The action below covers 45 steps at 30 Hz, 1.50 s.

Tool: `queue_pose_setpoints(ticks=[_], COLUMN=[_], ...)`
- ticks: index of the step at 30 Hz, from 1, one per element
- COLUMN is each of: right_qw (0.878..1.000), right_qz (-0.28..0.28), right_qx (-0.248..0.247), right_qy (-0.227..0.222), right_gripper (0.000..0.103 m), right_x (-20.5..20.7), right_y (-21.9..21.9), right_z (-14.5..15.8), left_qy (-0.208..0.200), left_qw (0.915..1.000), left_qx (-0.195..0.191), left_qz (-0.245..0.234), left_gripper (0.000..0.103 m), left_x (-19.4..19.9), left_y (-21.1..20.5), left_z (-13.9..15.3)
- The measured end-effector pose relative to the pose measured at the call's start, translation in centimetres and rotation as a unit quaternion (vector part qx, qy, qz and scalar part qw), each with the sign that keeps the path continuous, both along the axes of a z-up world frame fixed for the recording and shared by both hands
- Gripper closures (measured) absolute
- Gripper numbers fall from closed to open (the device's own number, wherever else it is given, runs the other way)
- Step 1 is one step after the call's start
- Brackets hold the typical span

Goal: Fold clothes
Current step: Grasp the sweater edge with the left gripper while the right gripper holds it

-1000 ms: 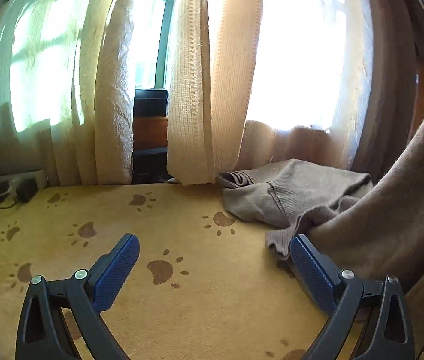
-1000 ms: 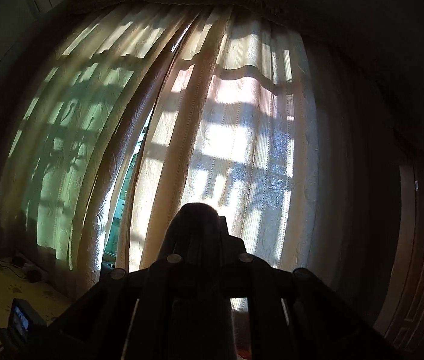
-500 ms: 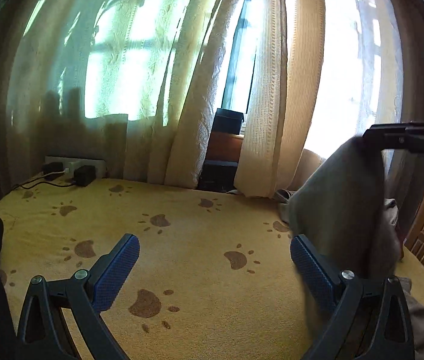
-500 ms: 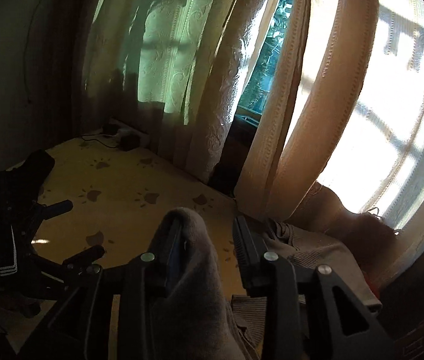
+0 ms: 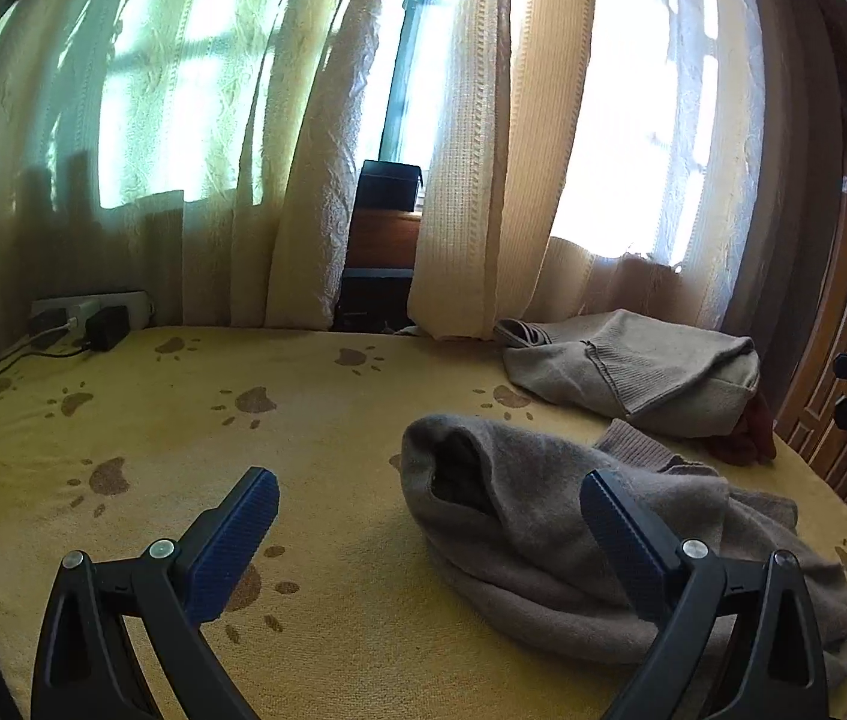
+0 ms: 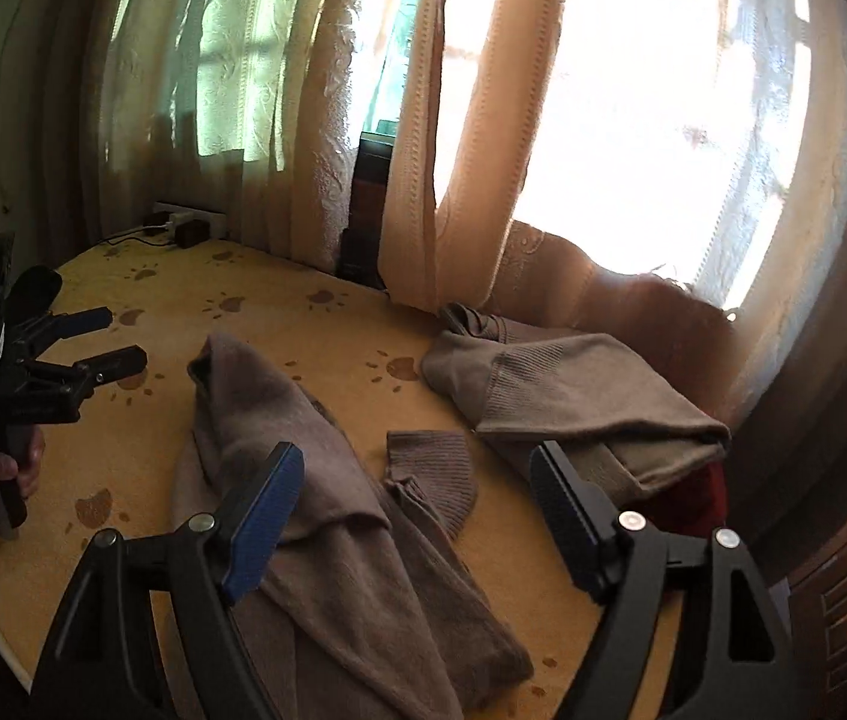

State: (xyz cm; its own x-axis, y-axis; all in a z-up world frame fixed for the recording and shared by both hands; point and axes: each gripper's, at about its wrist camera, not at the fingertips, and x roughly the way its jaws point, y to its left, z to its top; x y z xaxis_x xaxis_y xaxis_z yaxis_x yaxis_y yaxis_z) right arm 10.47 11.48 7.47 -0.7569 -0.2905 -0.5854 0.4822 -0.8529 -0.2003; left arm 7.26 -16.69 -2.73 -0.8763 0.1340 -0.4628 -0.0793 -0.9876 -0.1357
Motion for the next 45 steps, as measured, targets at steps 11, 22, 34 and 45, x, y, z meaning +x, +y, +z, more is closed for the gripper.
queue_pose_setpoints(ticks=[11, 22, 34, 45], right_qw=[0.994, 0.992, 0.986, 0.984], right_qz=[-0.057, -0.051, -0.082, -0.091], right_qx=[-0.063, -0.091, -0.119, -0.128], right_qy=[-0.062, -0.075, -0.078, -0.083], right_gripper=[0.021, 0.021, 0.021, 0.021], right_x=[2.4, 3.2, 3.4, 3.3], right_y=[6.9, 6.7, 8.7, 9.3], right_z=[-5.3, -6.7, -6.6, -6.8], left_qy=[-0.021, -0.025, -0.048, -0.047], left_qw=[0.9559, 0.9029, 0.9347, 0.9255], left_qx=[-0.278, -0.407, -0.294, -0.310], left_qz=[-0.093, -0.137, -0.194, -0.212], left_gripper=[0.001, 0.018, 0.077, 0.028], left_x=[-1.6, -5.5, -7.2, -8.4], left_y=[5.6, 4.1, 3.8, 5.6], left_z=[-2.5, -2.9, -1.7, -2.2])
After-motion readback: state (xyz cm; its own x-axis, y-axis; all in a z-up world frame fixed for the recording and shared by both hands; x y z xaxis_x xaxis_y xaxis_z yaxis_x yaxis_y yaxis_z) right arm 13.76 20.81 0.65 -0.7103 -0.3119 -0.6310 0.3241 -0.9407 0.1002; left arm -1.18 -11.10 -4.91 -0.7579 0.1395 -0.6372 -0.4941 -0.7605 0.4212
